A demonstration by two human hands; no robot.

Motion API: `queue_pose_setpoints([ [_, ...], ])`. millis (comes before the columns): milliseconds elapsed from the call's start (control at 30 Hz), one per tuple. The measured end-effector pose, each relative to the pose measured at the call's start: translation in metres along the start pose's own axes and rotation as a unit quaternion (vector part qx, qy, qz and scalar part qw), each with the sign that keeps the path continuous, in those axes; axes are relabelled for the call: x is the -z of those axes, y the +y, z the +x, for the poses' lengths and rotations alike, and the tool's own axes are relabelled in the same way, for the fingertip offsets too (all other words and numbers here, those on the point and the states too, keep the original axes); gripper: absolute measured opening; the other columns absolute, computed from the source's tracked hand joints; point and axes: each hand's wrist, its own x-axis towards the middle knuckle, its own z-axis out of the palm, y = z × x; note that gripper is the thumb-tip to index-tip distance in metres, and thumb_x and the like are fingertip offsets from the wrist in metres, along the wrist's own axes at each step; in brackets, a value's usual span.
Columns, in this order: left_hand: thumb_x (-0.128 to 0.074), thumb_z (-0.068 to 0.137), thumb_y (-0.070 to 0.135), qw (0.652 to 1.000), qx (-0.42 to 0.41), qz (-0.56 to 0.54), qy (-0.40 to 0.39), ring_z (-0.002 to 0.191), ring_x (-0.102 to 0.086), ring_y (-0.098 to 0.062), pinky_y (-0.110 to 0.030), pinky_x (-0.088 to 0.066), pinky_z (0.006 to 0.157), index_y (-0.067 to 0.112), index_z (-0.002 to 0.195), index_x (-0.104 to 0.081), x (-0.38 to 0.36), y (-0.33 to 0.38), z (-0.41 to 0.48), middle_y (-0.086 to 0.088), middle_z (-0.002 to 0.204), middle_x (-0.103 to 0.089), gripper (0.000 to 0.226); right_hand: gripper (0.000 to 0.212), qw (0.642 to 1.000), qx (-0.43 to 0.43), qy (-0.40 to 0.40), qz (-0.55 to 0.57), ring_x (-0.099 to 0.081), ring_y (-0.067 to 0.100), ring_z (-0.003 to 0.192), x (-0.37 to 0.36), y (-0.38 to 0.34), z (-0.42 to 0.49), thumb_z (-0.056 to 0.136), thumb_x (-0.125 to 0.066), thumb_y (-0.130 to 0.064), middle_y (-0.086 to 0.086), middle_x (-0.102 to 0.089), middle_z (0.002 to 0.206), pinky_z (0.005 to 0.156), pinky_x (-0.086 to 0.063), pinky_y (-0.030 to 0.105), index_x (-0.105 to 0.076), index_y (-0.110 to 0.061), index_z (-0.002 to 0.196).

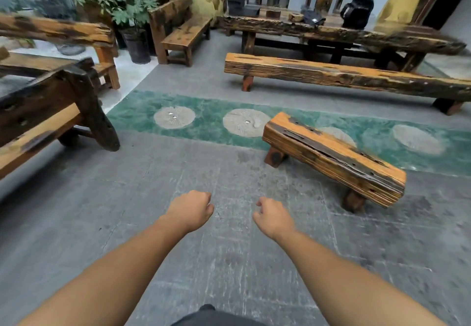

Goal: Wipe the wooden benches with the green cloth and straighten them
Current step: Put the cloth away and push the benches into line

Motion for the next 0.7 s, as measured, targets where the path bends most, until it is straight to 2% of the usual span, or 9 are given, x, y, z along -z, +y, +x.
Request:
queue_pose_setpoints([
  [167,-0.041,0.100,0.036,1.000,-0.027,0.010,-0.012,0.093,-0.062,-0.036,-0.038,-0.047,0.072,0.011,0.106,-0.055,0.044,-0.015,0.130,-0.015,0.104,-0.065,0.030,0.045,0.999,-0.027,0.023,0.026,-0.060,0.027,0.112,0.031,-0.021,0.115,0.093,-0.048,-0.030,0.008,-0.062,0.126,0.087,-0.048,0.036,-0.053,-0.014,0.135],
  [333,-0.041,0.100,0.036,0.998,-0.054,0.030,-0.029,0.090,-0.062,-0.035,-0.037,-0.047,0.069,0.011,0.104,-0.056,0.065,-0.034,0.279,-0.014,0.101,-0.065,0.029,0.042,0.999,-0.049,-0.002,0.021,-0.058,0.027,0.118,0.040,-0.018,0.249,0.095,-0.050,-0.028,0.011,-0.059,0.132,0.091,-0.047,0.034,-0.052,-0.014,0.134],
  [567,-0.042,0.099,0.037,0.999,-0.024,0.026,-0.036,0.089,-0.062,-0.034,-0.038,-0.051,0.073,0.012,0.099,-0.057,0.099,-0.068,0.514,-0.012,0.100,-0.065,0.030,0.029,0.998,-0.055,-0.010,0.018,-0.061,0.035,0.110,0.104,-0.023,0.493,0.095,-0.050,-0.030,0.015,-0.064,0.117,0.089,-0.052,0.041,-0.055,-0.010,0.116],
  [700,-0.043,0.099,0.037,0.998,-0.035,0.022,-0.045,0.091,-0.062,-0.033,-0.039,-0.053,0.075,0.011,0.099,-0.057,0.128,-0.075,0.622,-0.012,0.099,-0.066,0.029,0.033,0.997,-0.070,-0.004,0.029,-0.063,0.035,0.107,0.151,-0.039,0.598,0.092,-0.050,-0.031,0.015,-0.067,0.116,0.086,-0.054,0.041,-0.058,-0.011,0.118],
])
